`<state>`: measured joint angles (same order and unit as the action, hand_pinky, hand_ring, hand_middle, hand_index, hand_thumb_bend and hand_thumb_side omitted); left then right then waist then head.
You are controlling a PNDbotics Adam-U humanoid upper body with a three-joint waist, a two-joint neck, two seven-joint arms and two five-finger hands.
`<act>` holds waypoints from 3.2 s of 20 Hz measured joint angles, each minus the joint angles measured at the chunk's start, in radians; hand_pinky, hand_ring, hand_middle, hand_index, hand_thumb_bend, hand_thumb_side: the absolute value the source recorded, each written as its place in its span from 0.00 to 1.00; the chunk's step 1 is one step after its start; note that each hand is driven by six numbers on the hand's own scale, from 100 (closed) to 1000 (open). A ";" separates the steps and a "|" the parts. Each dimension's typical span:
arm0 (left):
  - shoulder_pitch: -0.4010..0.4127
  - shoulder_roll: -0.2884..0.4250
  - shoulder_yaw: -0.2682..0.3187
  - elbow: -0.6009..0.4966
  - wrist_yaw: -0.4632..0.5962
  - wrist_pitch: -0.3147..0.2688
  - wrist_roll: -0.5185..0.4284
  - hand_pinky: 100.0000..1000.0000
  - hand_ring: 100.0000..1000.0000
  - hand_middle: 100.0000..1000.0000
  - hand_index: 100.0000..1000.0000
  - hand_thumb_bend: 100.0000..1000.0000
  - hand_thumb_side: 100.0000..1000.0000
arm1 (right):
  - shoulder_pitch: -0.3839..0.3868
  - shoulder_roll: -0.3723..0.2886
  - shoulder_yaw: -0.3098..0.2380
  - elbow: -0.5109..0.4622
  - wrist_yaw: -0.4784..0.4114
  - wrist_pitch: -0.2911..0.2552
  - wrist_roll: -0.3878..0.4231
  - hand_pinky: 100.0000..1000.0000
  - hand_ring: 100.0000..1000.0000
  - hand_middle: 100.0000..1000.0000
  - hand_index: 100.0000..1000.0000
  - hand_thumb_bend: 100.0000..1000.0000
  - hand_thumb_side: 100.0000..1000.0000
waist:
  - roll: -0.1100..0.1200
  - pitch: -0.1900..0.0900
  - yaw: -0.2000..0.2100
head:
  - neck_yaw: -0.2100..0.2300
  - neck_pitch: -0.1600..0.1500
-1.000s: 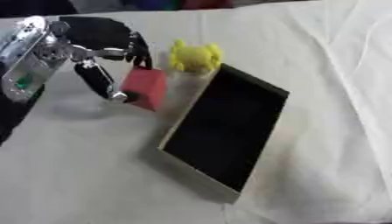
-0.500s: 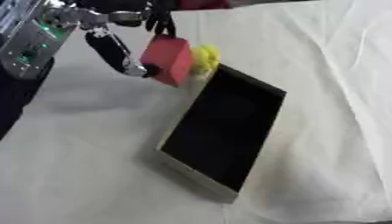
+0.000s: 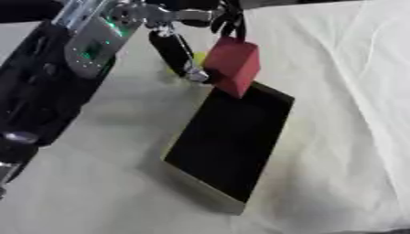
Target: Pick up objects on the table and place them in the box.
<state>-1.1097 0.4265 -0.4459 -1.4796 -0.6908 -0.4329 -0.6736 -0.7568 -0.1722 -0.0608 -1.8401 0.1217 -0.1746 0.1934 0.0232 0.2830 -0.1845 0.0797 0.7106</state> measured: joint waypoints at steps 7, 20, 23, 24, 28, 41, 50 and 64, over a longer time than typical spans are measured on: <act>0.001 -0.067 -0.030 0.061 -0.109 -0.025 0.025 0.53 0.47 0.36 0.46 0.04 0.06 | 0.000 0.001 0.000 -0.007 0.000 0.005 0.001 0.83 0.75 0.50 0.71 0.00 0.88 | 0.001 0.003 -0.006 | -0.001 0.000; 0.039 -0.107 -0.095 0.111 -0.260 -0.070 0.087 0.58 0.52 0.42 0.55 0.20 0.24 | 0.001 0.001 -0.001 -0.011 -0.001 0.009 0.000 0.83 0.75 0.50 0.71 0.00 0.89 | 0.005 0.007 -0.007 | -0.011 0.000; 0.045 -0.109 -0.105 0.111 -0.272 -0.082 0.087 0.65 0.61 0.56 0.72 0.34 0.38 | 0.001 0.001 -0.001 -0.011 -0.001 0.009 0.000 0.83 0.75 0.50 0.71 0.00 0.89 | 0.005 0.007 -0.007 | -0.013 0.000; 0.045 -0.109 -0.106 0.109 -0.277 -0.085 0.087 0.67 0.66 0.62 0.77 0.40 0.44 | 0.001 0.001 -0.001 -0.011 -0.001 0.010 0.000 0.83 0.75 0.50 0.71 0.00 0.89 | 0.005 0.007 -0.007 | -0.013 0.000; 0.046 -0.109 -0.106 0.094 -0.295 -0.090 0.090 0.72 0.74 0.71 0.85 0.51 0.55 | 0.001 0.001 -0.002 -0.011 -0.001 0.010 0.000 0.83 0.75 0.50 0.71 0.00 0.88 | 0.001 0.007 -0.006 | -0.014 0.000; 0.069 -0.022 0.001 -0.005 -0.193 -0.027 0.086 0.68 0.71 0.69 0.84 0.20 0.42 | 0.002 0.001 -0.008 -0.011 -0.001 0.012 -0.005 0.83 0.75 0.50 0.71 0.00 0.88 | -0.006 0.007 0.004 | -0.023 0.000; 0.060 0.096 0.156 0.038 -0.113 0.076 0.111 0.73 0.76 0.73 0.89 0.30 0.41 | 0.002 0.001 -0.013 -0.011 0.001 0.012 -0.006 0.83 0.75 0.50 0.71 0.00 0.88 | -0.007 0.007 0.008 | -0.028 0.000; 0.029 0.092 0.241 0.327 -0.211 0.085 0.187 0.72 0.77 0.78 0.91 0.34 0.55 | -0.011 0.001 -0.014 -0.015 0.001 0.016 -0.010 0.83 0.75 0.50 0.71 0.00 0.89 | -0.006 0.041 -0.015 | -0.008 -0.019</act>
<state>-1.0805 0.5189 -0.2047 -1.1526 -0.9016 -0.3477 -0.4870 -0.7678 -0.1710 -0.0751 -1.8554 0.1226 -0.1581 0.1833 0.0173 0.3245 -0.1993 0.0717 0.6916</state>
